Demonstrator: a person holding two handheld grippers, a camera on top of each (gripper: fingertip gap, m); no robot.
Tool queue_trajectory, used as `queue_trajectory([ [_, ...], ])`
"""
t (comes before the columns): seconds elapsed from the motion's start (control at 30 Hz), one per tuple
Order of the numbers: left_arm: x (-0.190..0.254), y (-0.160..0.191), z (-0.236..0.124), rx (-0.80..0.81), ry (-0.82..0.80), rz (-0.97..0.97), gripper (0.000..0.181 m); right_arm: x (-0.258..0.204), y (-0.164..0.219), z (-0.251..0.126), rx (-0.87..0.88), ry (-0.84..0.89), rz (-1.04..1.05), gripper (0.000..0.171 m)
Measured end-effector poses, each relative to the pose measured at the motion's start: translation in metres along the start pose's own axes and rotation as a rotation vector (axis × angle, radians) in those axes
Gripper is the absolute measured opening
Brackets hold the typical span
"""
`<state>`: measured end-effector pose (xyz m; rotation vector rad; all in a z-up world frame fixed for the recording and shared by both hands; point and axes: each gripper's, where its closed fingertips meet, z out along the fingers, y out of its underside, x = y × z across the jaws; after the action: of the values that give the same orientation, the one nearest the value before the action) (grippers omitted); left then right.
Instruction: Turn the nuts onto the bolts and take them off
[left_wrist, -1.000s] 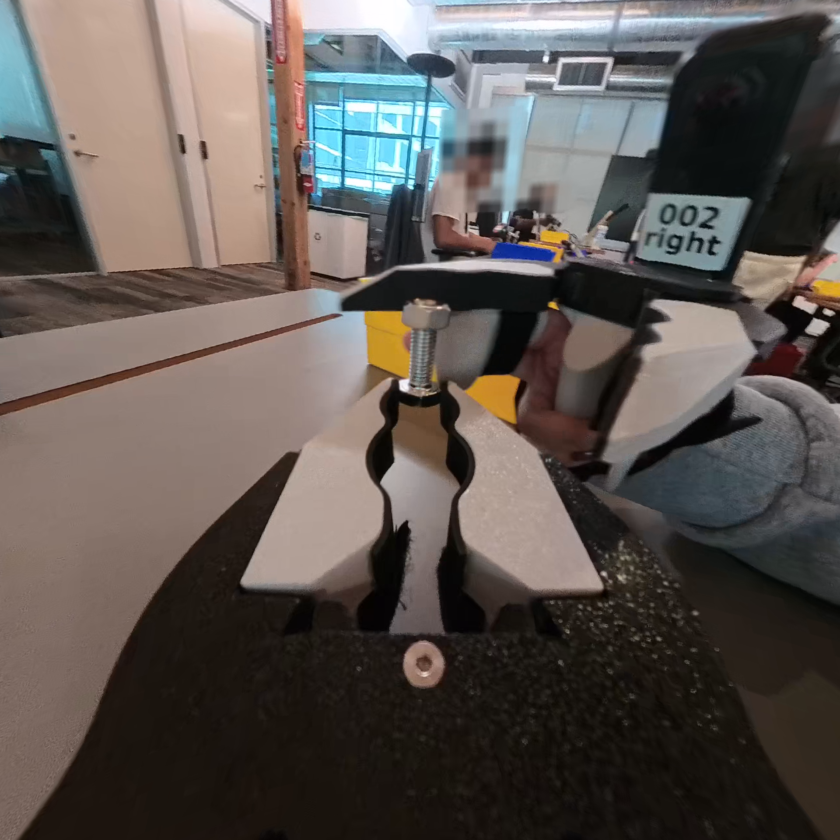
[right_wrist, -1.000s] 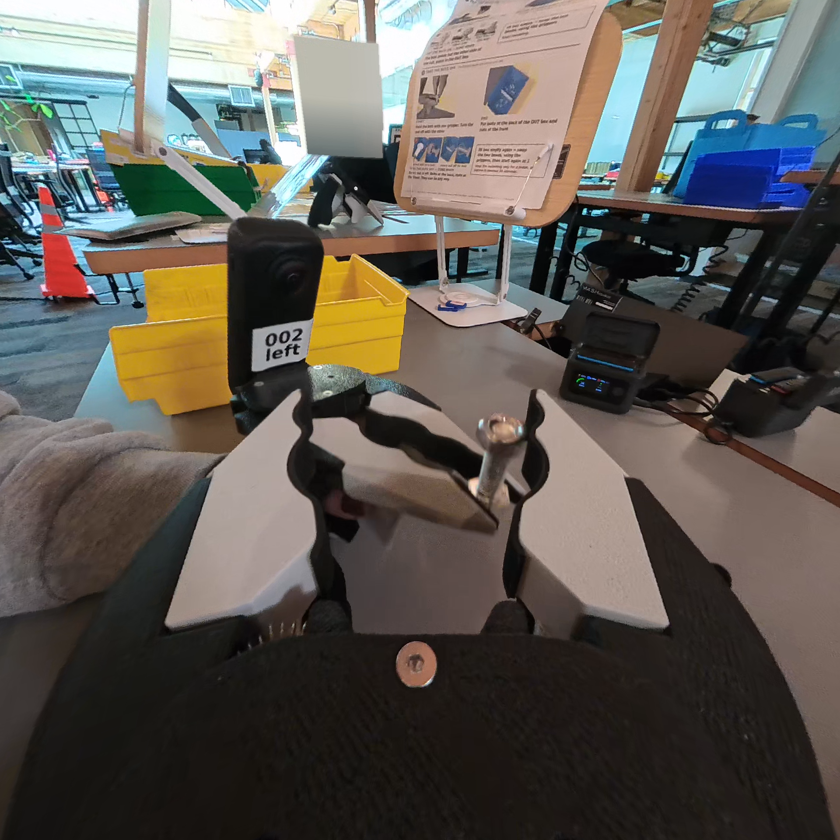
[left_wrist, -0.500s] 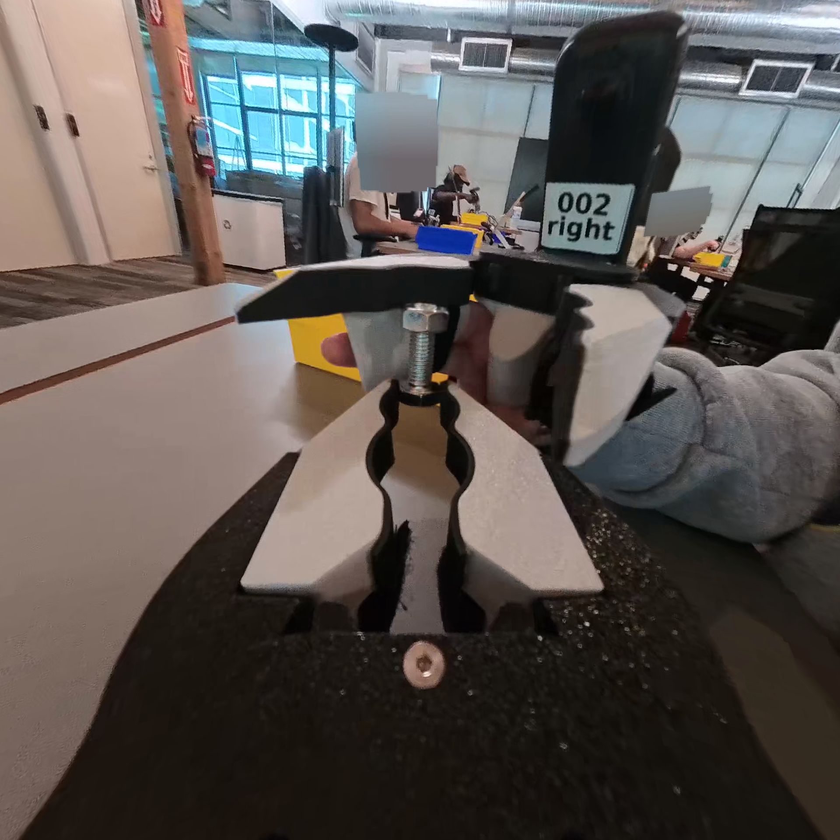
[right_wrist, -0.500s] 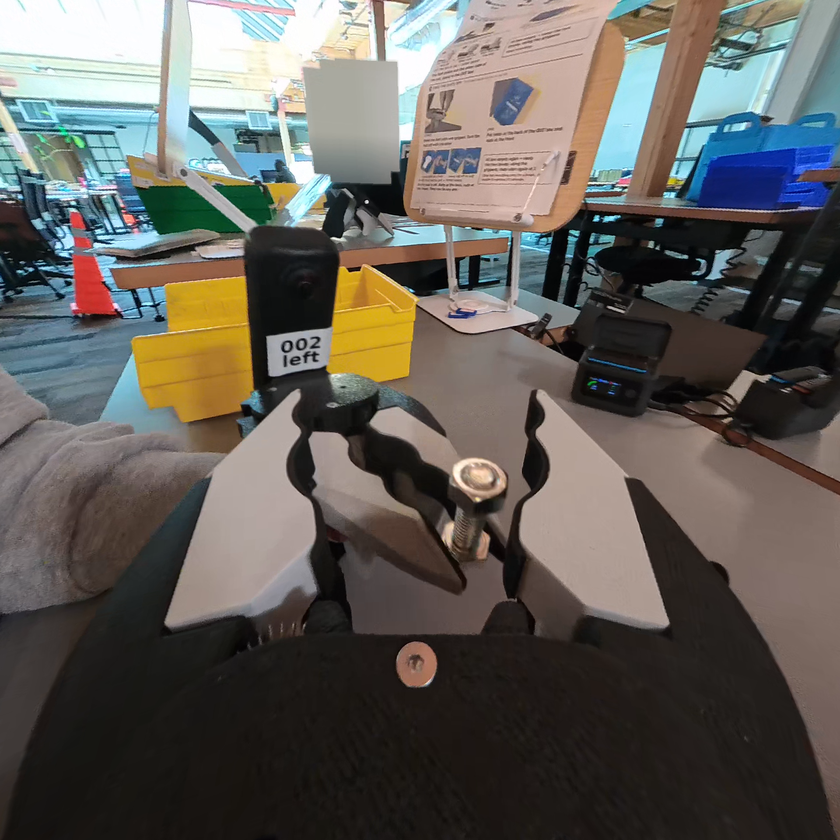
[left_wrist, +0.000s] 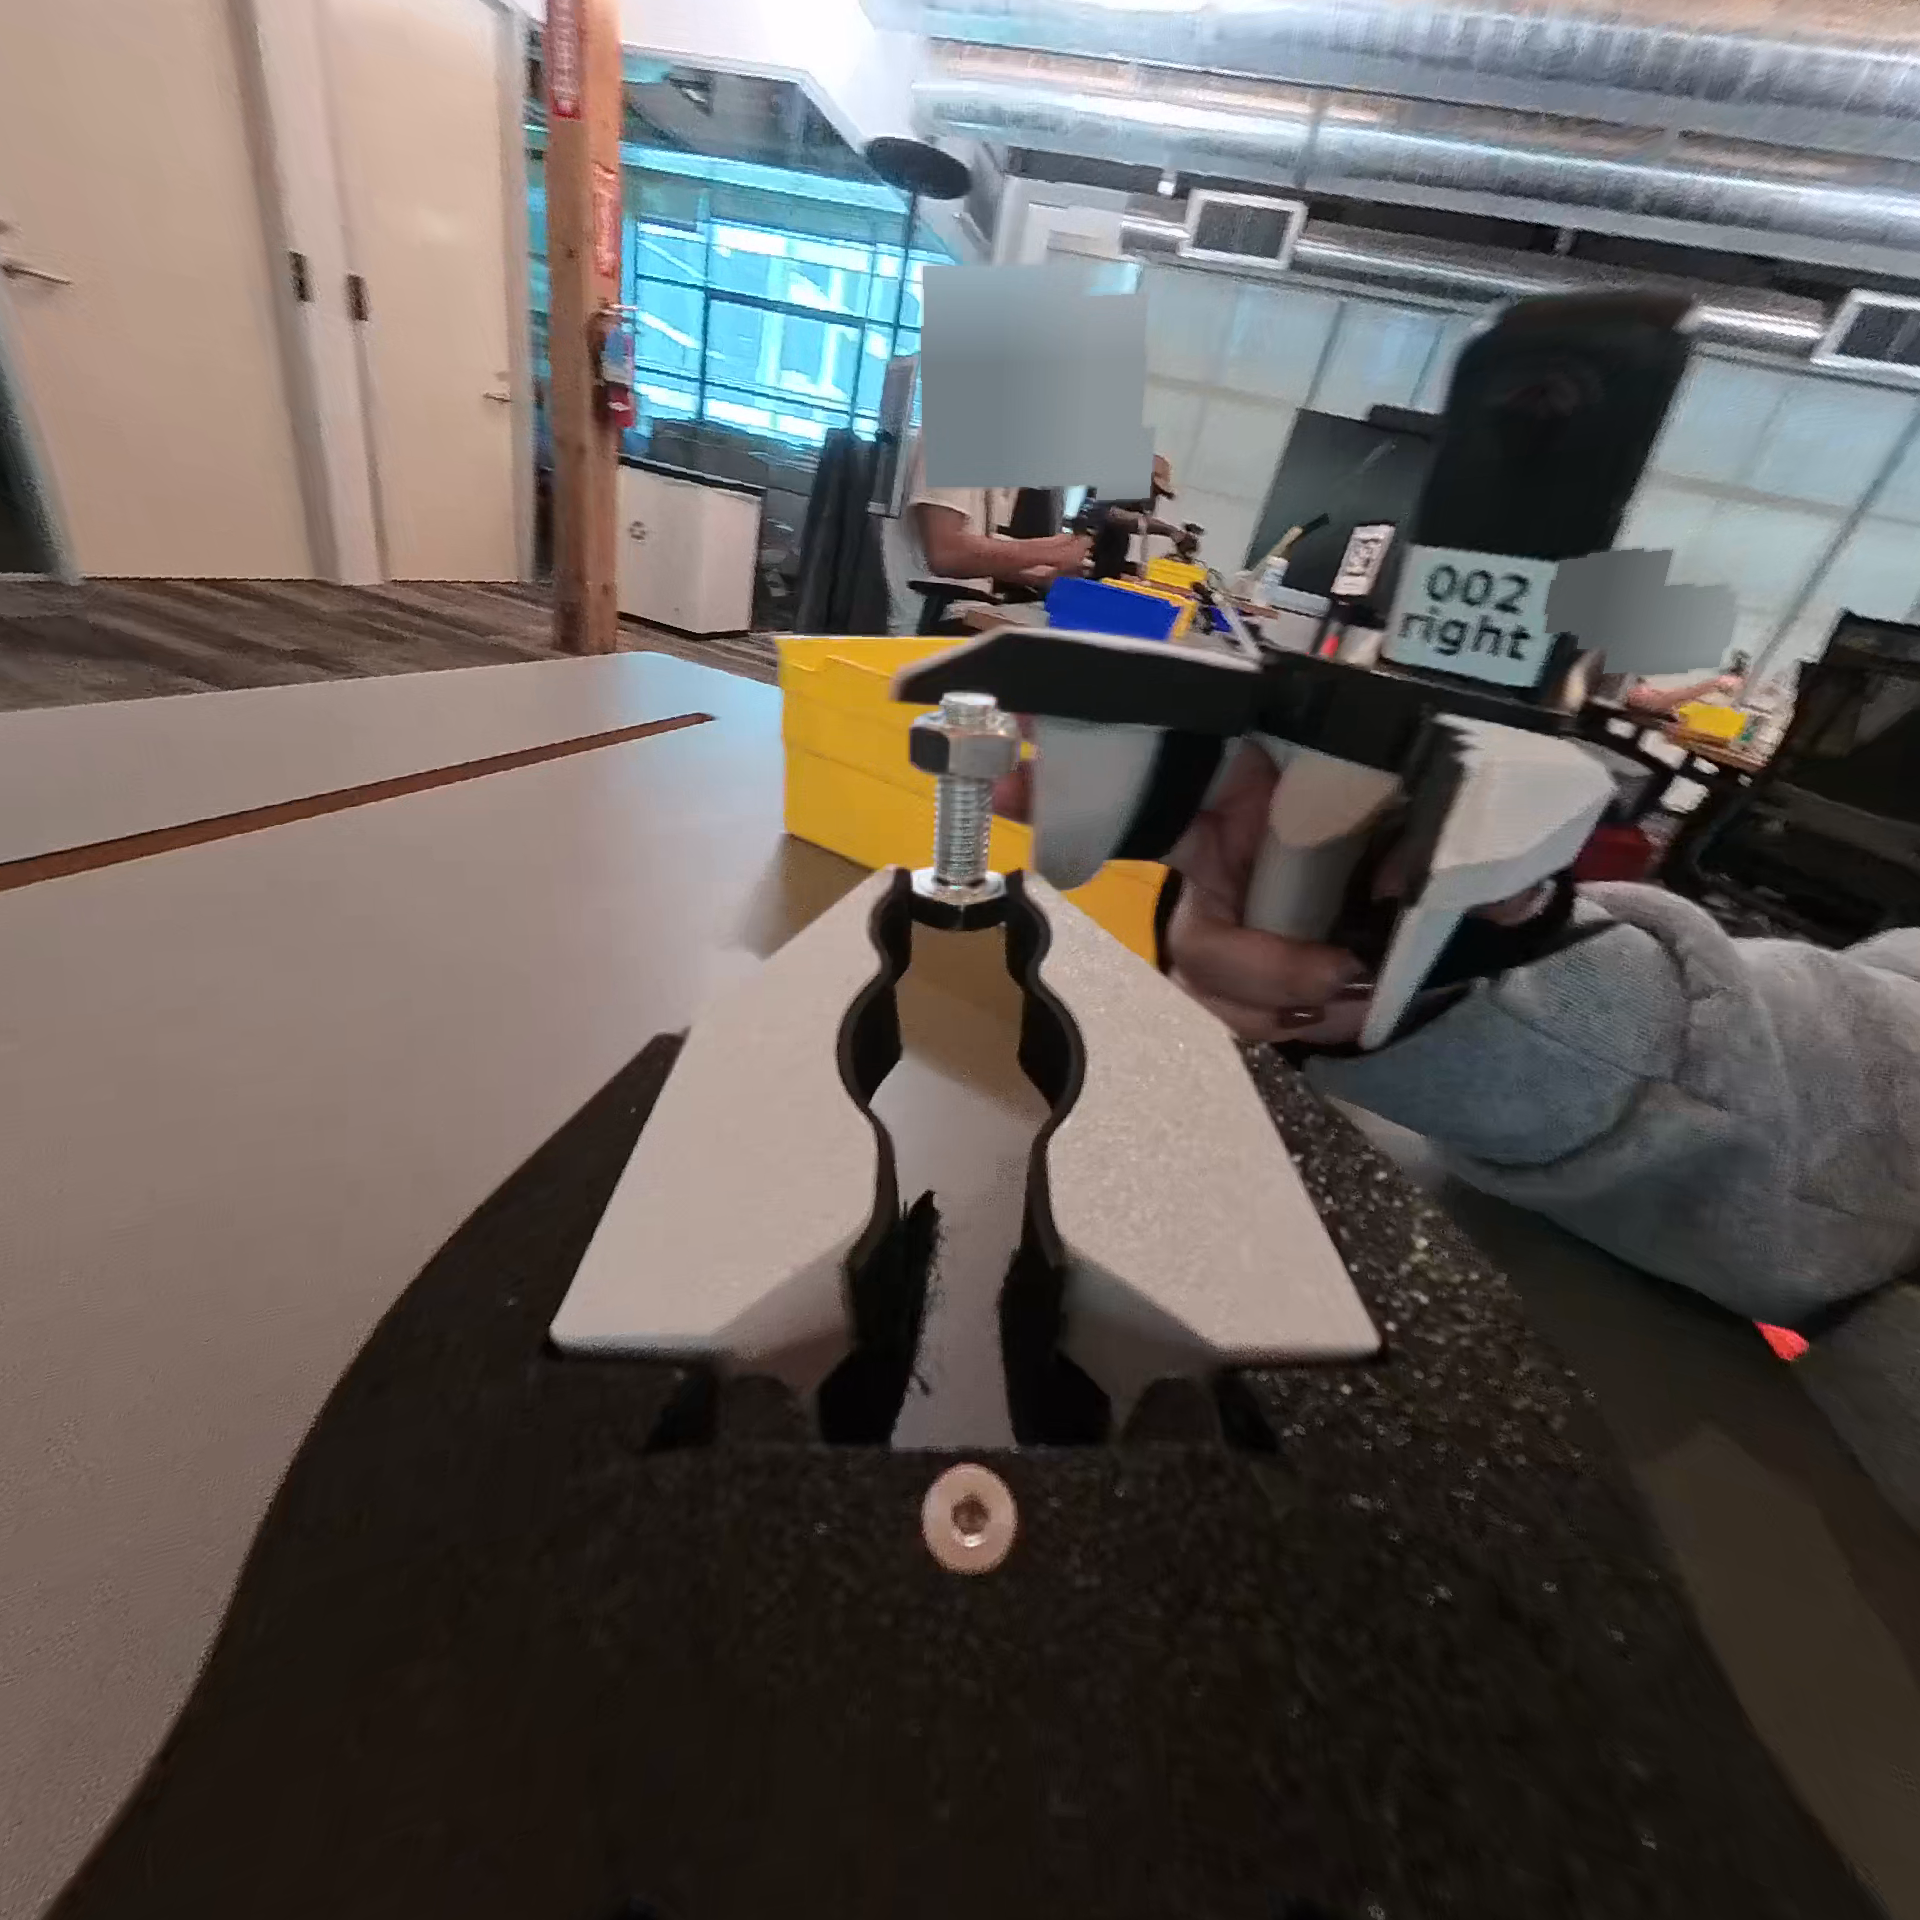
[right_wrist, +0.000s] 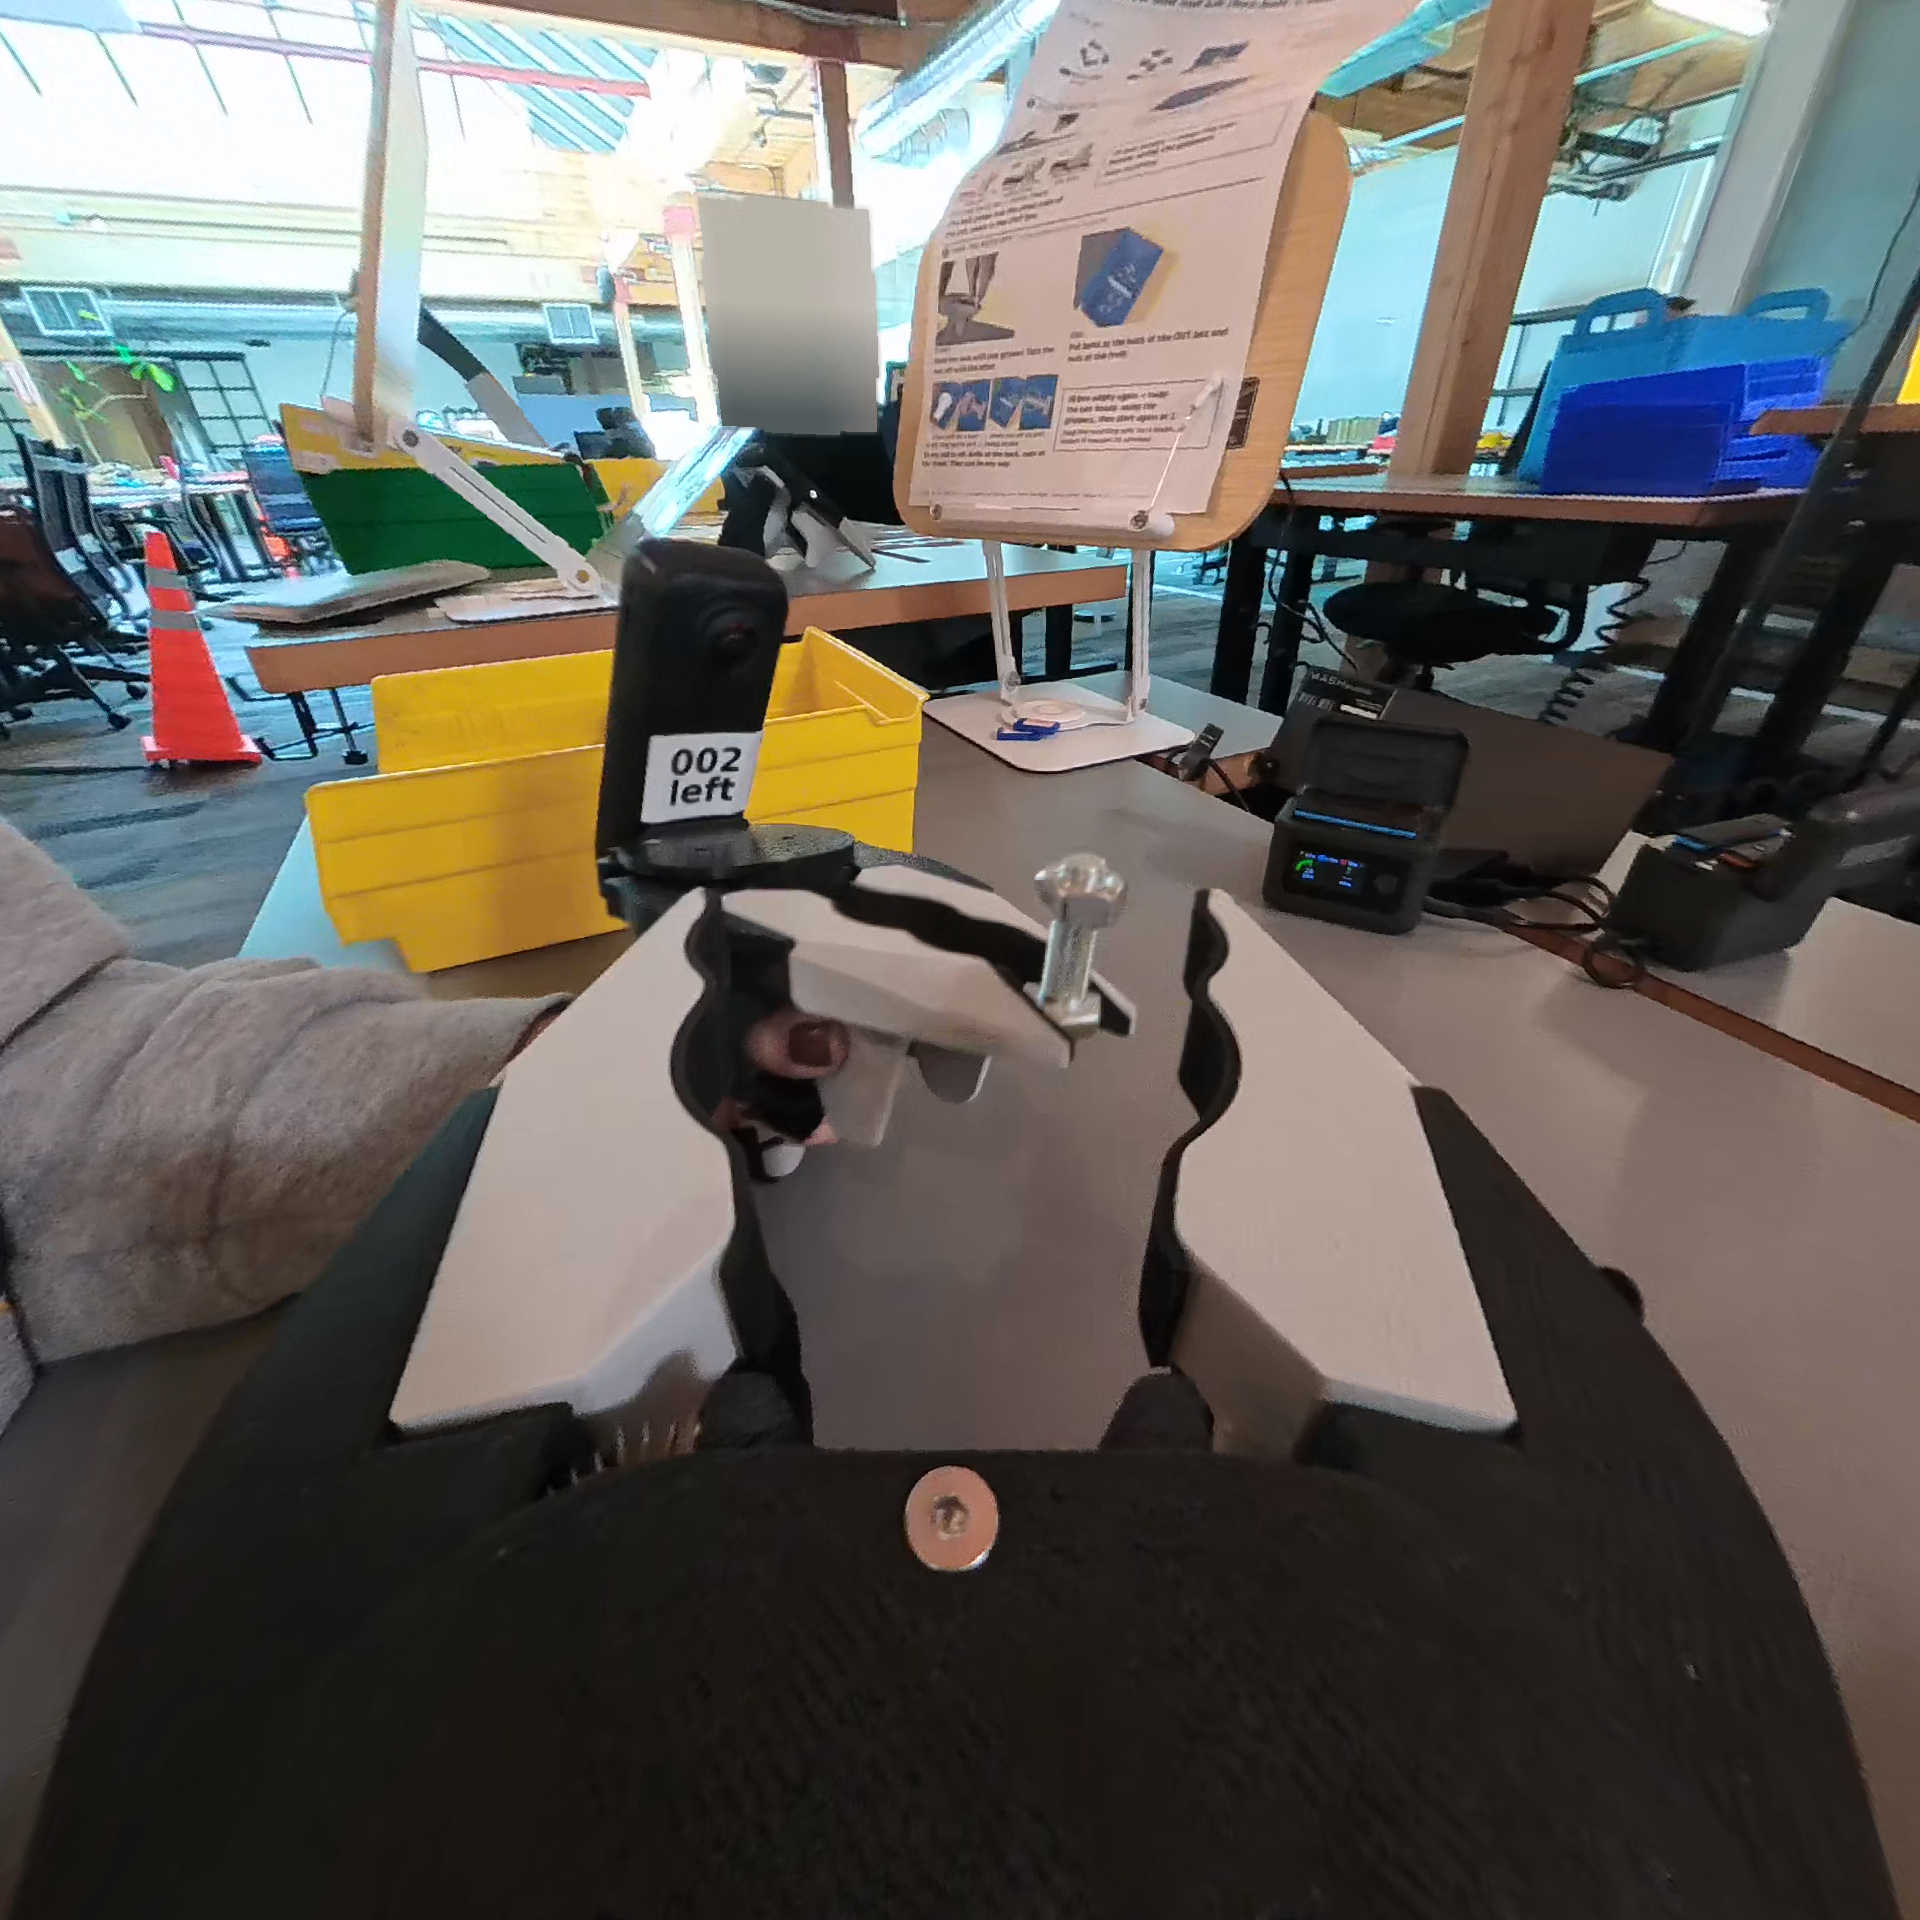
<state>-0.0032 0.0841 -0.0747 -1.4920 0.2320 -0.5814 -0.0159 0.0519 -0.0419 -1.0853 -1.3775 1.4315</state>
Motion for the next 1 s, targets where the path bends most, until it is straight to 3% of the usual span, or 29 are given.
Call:
queue_trajectory([
  [0.23, 0.03, 0.013, 0.013, -0.074, 0.133, 0.03, 0.016, -0.011, 0.006, 0.018, -0.022, -0.064, -0.002, 0.09],
  [0.43, -0.005, 0.003, -0.003, -0.019, -0.021, -0.029, 0.015, -0.011, 0.005, 0.005, -0.006, -0.06, -0.003, 0.085],
  [0.5, -0.018, -0.001, -0.01, -0.001, -0.07, -0.054, 0.016, -0.014, 0.003, -0.003, 0.011, -0.085, 0.012, 0.07],
  [0.53, -0.02, -0.001, -0.012, -0.007, -0.077, -0.047, 0.016, -0.01, 0.003, -0.004, 0.02, -0.063, 0.021, 0.071],
  [0.67, -0.004, 0.004, -0.005, -0.049, 0.003, -0.001, 0.016, -0.002, 0.009, 0.003, -0.012, -0.02, 0.031, 0.083],
  [0.83, 0.025, 0.014, 0.006, -0.1, 0.146, 0.017, 0.016, -0.004, 0.015, 0.018, -0.043, -0.047, 0.042, 0.083],
  [1.0, 0.012, 0.012, 0.001, -0.093, 0.092, 0.002, 0.016, -0.012, 0.016, 0.017, -0.045, -0.084, 0.039, 0.076],
])
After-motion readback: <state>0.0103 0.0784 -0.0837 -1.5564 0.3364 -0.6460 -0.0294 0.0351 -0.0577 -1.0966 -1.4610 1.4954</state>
